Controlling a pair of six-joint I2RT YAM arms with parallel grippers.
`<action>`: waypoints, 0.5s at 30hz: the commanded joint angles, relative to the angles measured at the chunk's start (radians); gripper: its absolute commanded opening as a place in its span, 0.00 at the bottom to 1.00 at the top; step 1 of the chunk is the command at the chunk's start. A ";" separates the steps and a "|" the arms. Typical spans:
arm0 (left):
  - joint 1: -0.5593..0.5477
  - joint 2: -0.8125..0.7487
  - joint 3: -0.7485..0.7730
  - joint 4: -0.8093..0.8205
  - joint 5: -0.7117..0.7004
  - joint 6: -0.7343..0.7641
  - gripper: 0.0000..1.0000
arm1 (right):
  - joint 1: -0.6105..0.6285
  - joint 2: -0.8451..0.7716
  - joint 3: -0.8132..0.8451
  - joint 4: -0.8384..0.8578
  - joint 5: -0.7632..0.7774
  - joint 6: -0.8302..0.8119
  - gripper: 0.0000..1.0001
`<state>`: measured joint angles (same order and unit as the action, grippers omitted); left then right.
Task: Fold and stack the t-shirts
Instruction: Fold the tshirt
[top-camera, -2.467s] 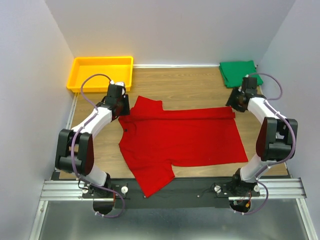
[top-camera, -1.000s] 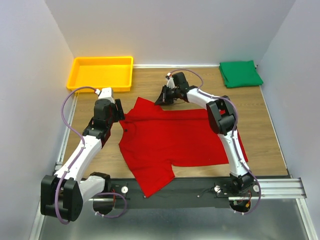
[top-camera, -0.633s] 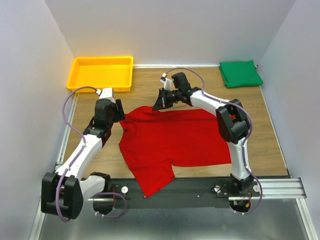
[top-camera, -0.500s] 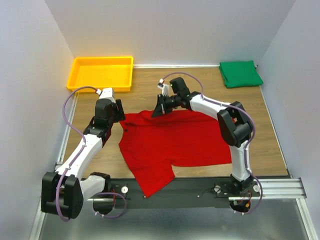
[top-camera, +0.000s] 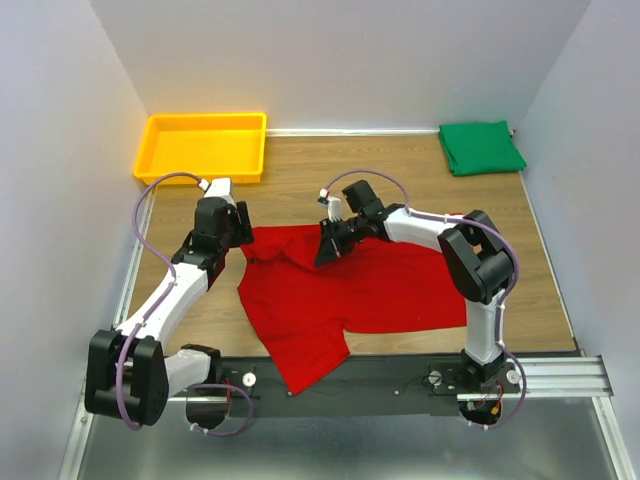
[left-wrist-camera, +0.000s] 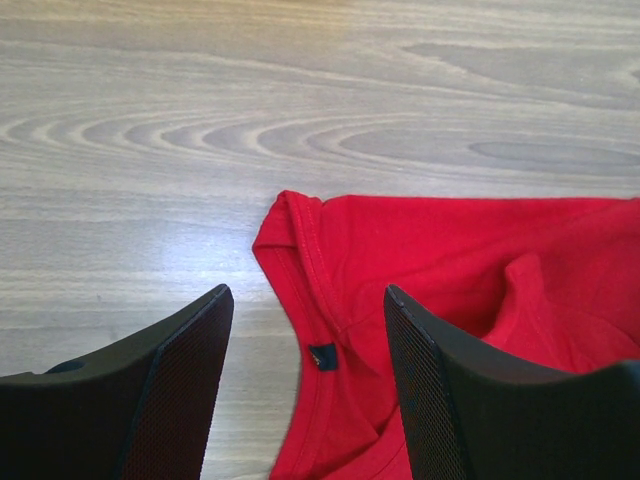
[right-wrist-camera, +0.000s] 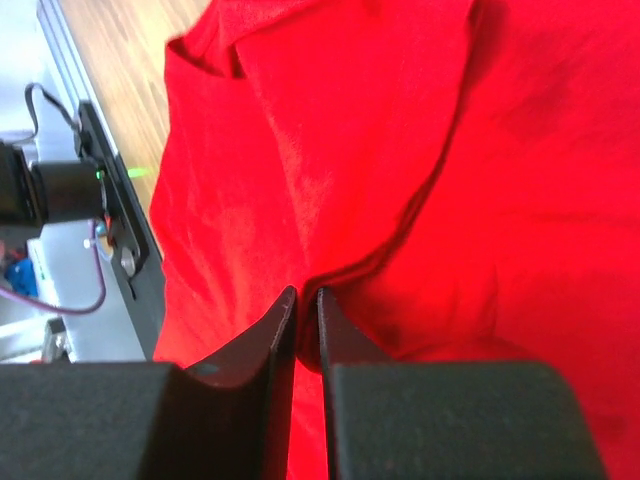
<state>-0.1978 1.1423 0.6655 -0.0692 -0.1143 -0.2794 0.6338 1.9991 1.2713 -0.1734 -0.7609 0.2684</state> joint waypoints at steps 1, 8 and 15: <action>-0.002 0.026 0.029 0.003 0.047 0.014 0.69 | 0.012 -0.028 -0.042 -0.026 -0.067 -0.070 0.24; -0.002 0.048 0.031 0.005 0.094 0.017 0.69 | 0.086 -0.040 -0.024 -0.162 -0.039 -0.172 0.46; -0.002 0.054 0.036 0.003 0.107 0.019 0.69 | 0.101 -0.112 -0.001 -0.196 0.119 -0.182 0.54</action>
<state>-0.1978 1.1969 0.6781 -0.0692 -0.0334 -0.2733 0.7380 1.9659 1.2369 -0.3279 -0.7441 0.1135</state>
